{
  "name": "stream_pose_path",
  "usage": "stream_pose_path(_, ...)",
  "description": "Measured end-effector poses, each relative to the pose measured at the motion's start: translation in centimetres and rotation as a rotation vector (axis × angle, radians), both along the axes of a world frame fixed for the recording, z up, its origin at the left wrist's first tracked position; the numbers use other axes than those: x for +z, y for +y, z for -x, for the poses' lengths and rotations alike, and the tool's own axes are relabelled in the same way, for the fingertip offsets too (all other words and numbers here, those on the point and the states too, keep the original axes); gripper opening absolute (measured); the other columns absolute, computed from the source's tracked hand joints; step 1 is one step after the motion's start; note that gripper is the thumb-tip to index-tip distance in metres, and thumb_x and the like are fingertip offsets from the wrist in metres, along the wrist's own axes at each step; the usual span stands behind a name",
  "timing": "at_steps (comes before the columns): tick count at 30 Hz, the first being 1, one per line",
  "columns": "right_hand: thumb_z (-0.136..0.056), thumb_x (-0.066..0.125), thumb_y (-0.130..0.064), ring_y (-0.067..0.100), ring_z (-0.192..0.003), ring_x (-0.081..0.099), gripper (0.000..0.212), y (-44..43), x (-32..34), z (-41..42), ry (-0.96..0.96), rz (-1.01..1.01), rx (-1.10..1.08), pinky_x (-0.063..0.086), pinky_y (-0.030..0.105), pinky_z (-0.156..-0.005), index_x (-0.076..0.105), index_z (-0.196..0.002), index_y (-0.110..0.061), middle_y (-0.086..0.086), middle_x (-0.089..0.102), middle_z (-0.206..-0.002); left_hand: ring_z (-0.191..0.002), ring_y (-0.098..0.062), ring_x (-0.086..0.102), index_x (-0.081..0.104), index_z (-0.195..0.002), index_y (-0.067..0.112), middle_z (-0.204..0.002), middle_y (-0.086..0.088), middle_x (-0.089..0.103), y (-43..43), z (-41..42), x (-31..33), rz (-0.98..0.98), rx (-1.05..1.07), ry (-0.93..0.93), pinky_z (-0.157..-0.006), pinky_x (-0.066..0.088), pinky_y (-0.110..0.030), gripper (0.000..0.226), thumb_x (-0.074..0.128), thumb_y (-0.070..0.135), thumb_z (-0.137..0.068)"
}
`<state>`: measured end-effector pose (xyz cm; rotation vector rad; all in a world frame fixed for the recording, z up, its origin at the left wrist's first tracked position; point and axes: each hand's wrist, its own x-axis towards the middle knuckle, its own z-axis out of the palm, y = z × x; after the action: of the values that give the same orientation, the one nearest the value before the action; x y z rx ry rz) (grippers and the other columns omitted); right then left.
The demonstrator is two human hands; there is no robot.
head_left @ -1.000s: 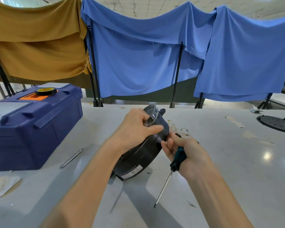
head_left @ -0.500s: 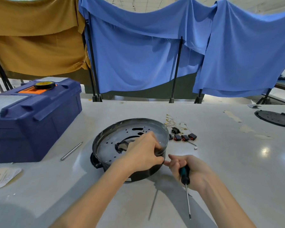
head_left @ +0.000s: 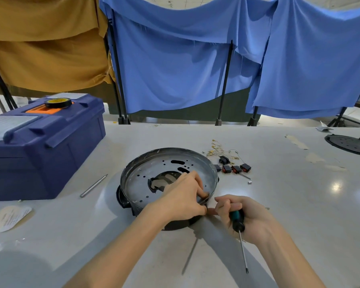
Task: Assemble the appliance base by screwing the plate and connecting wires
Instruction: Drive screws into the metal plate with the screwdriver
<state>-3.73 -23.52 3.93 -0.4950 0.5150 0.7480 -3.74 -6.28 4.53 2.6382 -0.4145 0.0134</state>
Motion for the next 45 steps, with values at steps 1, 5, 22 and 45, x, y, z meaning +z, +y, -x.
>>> stream_pose_path(1, -0.080, 0.051, 0.011, 0.010, -0.025, 0.038, 0.031, -0.1, -0.1, 0.0, 0.015, -0.023, -0.013, 0.051, 0.027, -0.034, 0.050, -0.106, -0.005, 0.001, 0.034, -0.052, -0.113, -0.007, 0.041, 0.068, -0.094, 0.026, -0.116, 0.014, 0.053, 0.1, 0.0, 0.0, 0.019, 0.001, 0.008, -0.087, 0.045, -0.041, 0.019, 0.074, 0.035, -0.078)
stream_pose_path(5, -0.078, 0.048, 0.010, 0.009, -0.023, 0.037, 0.077, -0.2, -0.2, 0.2, 0.015, -0.037, -0.089, 0.052, 0.025, -0.037, 0.028, -0.150, -0.007, 0.009, 0.044, -0.046, -0.127, -0.009, 0.037, 0.074, -0.101, 0.028, -0.139, 0.017, 0.046, 0.1, -0.1, 0.0, -0.026, -0.014, 0.027, -0.097, 0.040, -0.043, 0.023, 0.070, 0.033, -0.079)
stream_pose_path(22, -0.094, 0.045, 0.003, 0.007, -0.021, 0.033, 0.042, -1.0, 0.2, -1.2, -0.037, 0.071, -0.224, 0.048, 0.022, -0.033, 0.038, -0.133, 0.018, 0.005, 0.038, -0.037, -0.128, -0.011, 0.038, 0.072, -0.110, 0.033, -0.139, 0.019, 0.047, -0.1, -0.4, -0.5, -0.061, -0.013, 0.004, -0.090, 0.036, -0.034, 0.032, 0.068, 0.031, -0.078)
stream_pose_path(45, -0.095, 0.054, -0.020, 0.012, -0.031, 0.021, 0.044, 1.6, 4.1, -7.6, -0.627, 0.379, -0.791, 0.019, 0.017, -0.034, 0.040, -0.054, -0.014, 0.000, 0.032, -0.045, -0.137, -0.015, 0.032, 0.051, -0.140, 0.025, -0.151, 0.014, 0.036, 1.5, -4.5, -0.1, -0.020, -0.144, 0.137, -0.110, 0.032, -0.034, 0.079, 0.084, 0.025, -0.069)
